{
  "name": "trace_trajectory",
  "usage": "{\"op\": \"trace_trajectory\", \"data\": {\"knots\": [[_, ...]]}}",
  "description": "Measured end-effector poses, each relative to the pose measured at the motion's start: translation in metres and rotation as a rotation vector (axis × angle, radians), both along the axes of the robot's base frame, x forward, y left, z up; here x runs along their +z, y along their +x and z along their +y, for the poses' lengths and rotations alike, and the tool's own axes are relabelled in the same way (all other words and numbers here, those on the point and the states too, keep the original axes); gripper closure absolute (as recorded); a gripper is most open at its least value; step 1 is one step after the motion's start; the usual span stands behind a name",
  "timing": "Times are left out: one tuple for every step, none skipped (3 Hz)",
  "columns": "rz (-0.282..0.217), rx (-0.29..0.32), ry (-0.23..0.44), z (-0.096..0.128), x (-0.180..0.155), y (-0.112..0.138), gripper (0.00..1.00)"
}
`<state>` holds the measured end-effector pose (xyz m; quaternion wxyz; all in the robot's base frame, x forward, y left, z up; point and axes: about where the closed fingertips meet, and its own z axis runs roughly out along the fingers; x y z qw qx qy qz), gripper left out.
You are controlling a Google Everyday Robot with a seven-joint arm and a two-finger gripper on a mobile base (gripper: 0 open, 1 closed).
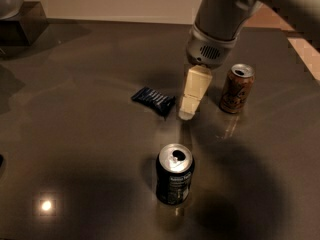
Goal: Move rxbar blueberry near orange can
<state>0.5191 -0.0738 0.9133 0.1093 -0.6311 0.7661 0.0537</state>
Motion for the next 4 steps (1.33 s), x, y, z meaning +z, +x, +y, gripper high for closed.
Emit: {"op": "trace_trajectory", "data": {"knots": [[0.045, -0.013, -0.012, 0.019, -0.029, 0.005, 0.0], [0.081, -0.025, -0.028, 0.031, -0.053, 0.011, 0.0], [0.119, -0.043, -0.048, 0.047, -0.081, 0.023, 0.0], [0.124, -0.05, -0.053, 0.052, -0.089, 0.033, 0.0]]}}
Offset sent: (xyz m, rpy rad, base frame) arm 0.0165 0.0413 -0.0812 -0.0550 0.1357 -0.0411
